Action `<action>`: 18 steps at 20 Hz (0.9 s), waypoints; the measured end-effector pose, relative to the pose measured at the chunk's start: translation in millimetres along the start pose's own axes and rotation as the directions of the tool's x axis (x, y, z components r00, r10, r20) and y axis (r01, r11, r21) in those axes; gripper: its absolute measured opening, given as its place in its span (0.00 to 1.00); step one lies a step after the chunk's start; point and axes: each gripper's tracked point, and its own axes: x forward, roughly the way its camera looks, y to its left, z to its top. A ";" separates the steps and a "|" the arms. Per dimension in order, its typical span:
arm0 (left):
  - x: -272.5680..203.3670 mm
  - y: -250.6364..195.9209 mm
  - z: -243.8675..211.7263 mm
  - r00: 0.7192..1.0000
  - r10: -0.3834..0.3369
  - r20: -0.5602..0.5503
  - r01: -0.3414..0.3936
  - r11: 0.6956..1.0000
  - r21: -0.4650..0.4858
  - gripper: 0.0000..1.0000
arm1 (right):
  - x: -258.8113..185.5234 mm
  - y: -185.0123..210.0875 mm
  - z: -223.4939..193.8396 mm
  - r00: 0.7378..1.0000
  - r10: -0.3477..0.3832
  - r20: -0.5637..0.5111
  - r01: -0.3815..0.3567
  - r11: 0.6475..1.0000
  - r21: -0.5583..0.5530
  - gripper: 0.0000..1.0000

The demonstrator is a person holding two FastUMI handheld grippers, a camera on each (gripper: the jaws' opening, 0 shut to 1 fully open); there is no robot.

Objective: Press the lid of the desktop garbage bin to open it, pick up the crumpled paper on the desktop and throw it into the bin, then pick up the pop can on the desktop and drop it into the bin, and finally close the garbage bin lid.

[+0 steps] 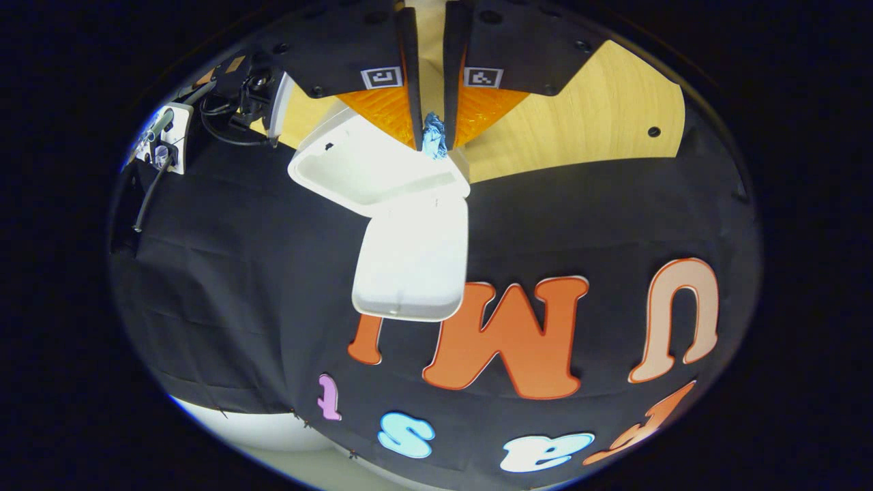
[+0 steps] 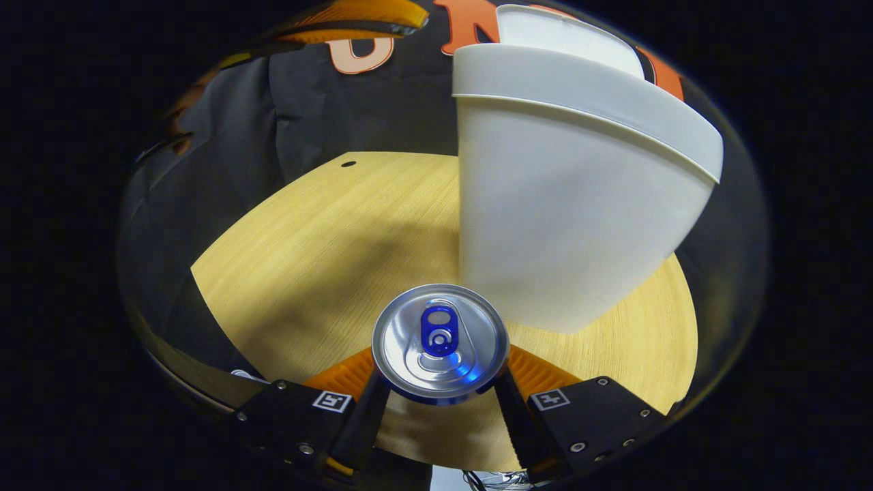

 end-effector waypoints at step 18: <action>36.8 -49.4 19.6 0.994 -0.082 0.075 0.085 0.996 -0.033 0.22 | -20.5 -33.5 -21.0 0.996 -0.082 -0.014 0.083 0.991 0.109 0.80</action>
